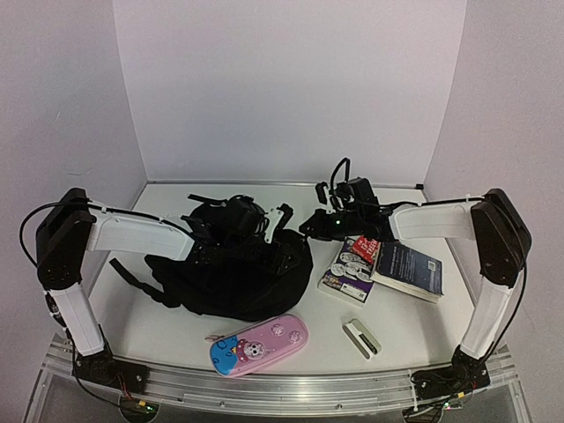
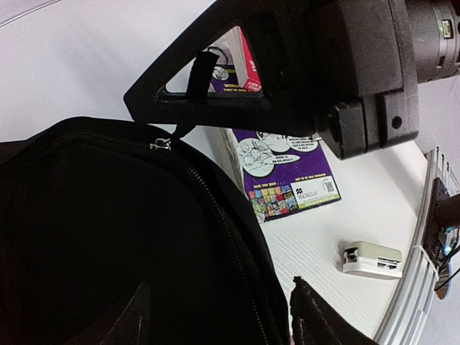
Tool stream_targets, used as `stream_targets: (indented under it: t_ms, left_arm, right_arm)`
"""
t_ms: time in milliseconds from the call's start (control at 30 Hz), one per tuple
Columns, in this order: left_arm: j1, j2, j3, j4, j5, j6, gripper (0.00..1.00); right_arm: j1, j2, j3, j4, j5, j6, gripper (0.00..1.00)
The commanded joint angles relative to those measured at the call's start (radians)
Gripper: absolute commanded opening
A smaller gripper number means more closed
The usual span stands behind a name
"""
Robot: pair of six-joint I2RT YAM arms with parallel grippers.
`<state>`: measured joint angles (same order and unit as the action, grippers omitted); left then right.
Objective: Pack the student bag
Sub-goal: Unzip the student bag at the center of the board.
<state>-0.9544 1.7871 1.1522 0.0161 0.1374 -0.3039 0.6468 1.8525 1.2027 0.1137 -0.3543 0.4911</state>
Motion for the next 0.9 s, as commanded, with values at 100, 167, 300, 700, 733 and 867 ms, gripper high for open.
stream_targets:
  t_ms: [100, 167, 300, 700, 733, 867]
  left_arm:
    - [-0.014, 0.036, 0.048, 0.054, 0.019, 0.016, 0.12]
    - [-0.022, 0.031, 0.044, 0.052, 0.021, 0.029, 0.03]
    - [-0.026, -0.010, -0.010, 0.086, 0.049, 0.034, 0.00]
    - [-0.026, -0.137, -0.104, 0.074, 0.126, 0.006, 0.00]
    - [-0.026, -0.143, -0.109, 0.071, 0.123, 0.000, 0.00]
    - [-0.026, -0.142, -0.099, 0.040, 0.073, -0.032, 0.17]
  right_arm:
    - [0.008, -0.061, 0.003, 0.040, 0.031, 0.002, 0.00]
    - [0.009, -0.052, 0.015, 0.039, 0.044, 0.001, 0.00]
    - [0.008, -0.017, 0.060, 0.031, 0.078, 0.000, 0.00]
    - [-0.002, 0.166, 0.254, 0.015, 0.067, -0.041, 0.00]
    - [-0.002, 0.182, 0.272, 0.015, 0.050, -0.046, 0.00]
    - [-0.001, 0.248, 0.352, 0.014, -0.002, -0.050, 0.00]
